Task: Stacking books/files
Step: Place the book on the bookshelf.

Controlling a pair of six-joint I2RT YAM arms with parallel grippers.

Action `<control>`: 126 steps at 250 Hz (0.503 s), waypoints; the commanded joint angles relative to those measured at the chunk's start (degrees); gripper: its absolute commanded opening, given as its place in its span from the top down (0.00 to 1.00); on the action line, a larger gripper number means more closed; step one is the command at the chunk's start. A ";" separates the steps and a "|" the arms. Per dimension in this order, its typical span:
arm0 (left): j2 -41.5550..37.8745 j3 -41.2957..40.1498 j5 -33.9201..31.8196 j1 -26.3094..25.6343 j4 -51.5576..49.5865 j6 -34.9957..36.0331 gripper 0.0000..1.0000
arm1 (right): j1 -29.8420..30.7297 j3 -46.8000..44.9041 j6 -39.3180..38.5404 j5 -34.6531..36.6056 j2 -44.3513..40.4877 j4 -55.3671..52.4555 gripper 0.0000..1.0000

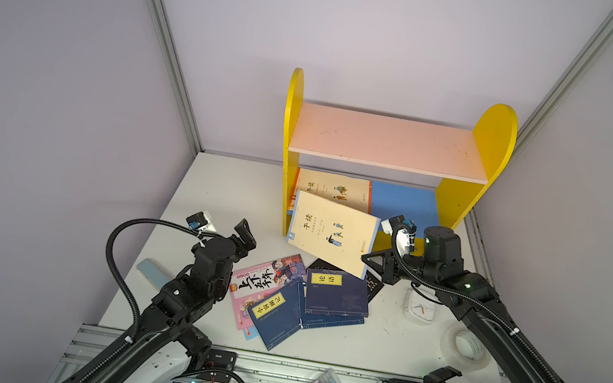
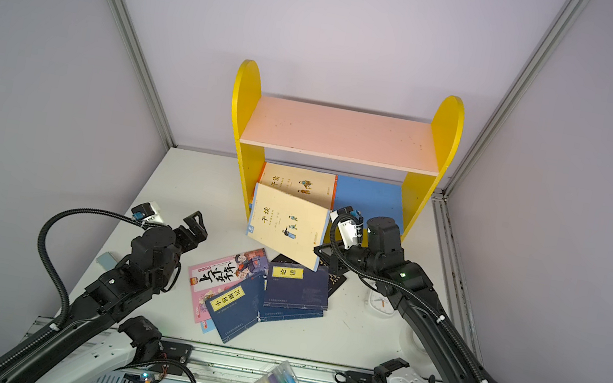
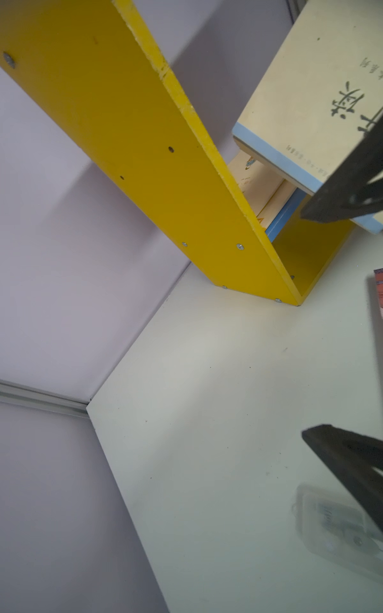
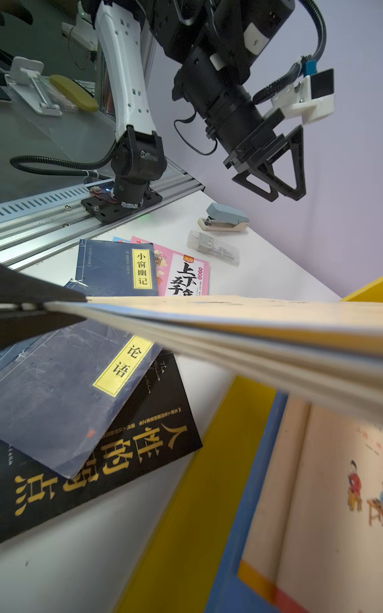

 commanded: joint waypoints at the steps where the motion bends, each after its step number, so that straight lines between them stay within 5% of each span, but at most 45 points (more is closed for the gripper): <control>1: 1.94 1.05 5.91 0.17 1.93 4.52 0.02 | -2.51 -0.08 0.87 1.64 -1.39 0.39 1.00; 126: 3.19 -0.63 8.58 0.97 5.17 3.79 0.02 | -4.98 -4.07 14.27 0.62 3.35 25.90 1.00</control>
